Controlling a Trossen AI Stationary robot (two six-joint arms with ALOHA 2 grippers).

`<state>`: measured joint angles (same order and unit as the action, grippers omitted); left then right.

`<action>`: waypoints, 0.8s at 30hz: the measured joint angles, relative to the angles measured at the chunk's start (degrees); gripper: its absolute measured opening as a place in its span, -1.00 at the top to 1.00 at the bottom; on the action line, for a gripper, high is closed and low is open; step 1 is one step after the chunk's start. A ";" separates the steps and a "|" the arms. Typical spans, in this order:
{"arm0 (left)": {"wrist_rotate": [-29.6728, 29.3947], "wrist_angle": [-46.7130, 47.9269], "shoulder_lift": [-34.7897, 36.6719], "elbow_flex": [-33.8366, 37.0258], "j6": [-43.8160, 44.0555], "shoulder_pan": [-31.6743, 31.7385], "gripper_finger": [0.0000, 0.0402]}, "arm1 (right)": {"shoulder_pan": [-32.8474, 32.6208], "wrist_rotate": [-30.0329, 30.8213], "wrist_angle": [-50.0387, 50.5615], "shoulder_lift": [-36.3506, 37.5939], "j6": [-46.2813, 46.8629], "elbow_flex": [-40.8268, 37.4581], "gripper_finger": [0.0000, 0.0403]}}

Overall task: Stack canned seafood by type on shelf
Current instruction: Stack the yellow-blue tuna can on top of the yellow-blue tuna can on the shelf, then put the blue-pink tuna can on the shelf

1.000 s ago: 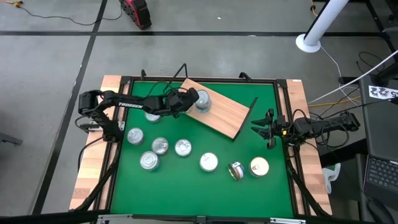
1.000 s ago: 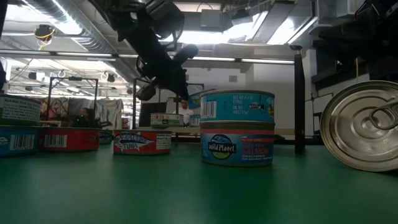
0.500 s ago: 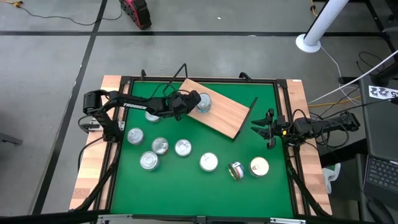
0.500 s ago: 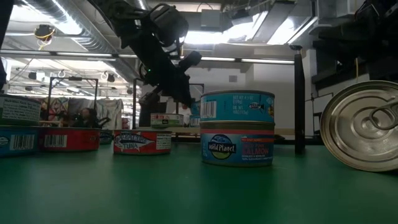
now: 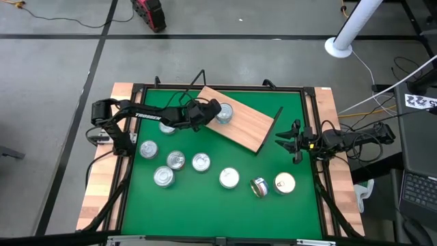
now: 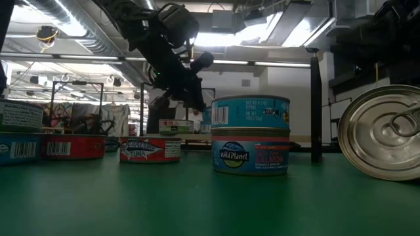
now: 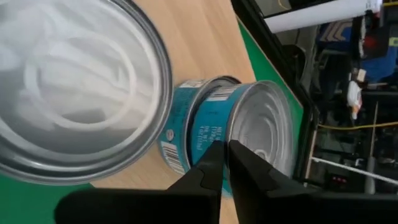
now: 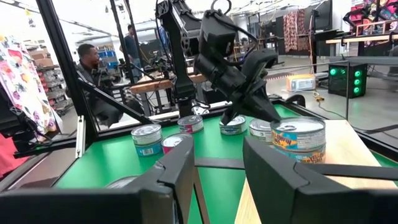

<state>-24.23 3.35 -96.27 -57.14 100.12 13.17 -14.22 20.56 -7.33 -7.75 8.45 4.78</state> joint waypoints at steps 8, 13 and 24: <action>-0.02 0.16 0.02 0.02 -1.16 0.00 0.56 | 0.00 -0.01 0.12 0.01 0.02 0.00 0.33; -0.02 0.09 0.02 0.02 -2.87 0.00 0.40 | 0.00 -0.02 0.31 0.01 0.02 0.00 0.33; 0.82 -6.11 3.54 0.07 -18.02 -2.62 0.36 | 0.00 -0.62 1.58 0.02 0.02 0.00 0.33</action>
<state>-23.40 -2.76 -92.73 -57.08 82.10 10.55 -14.22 19.93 -5.75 -7.73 8.47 4.78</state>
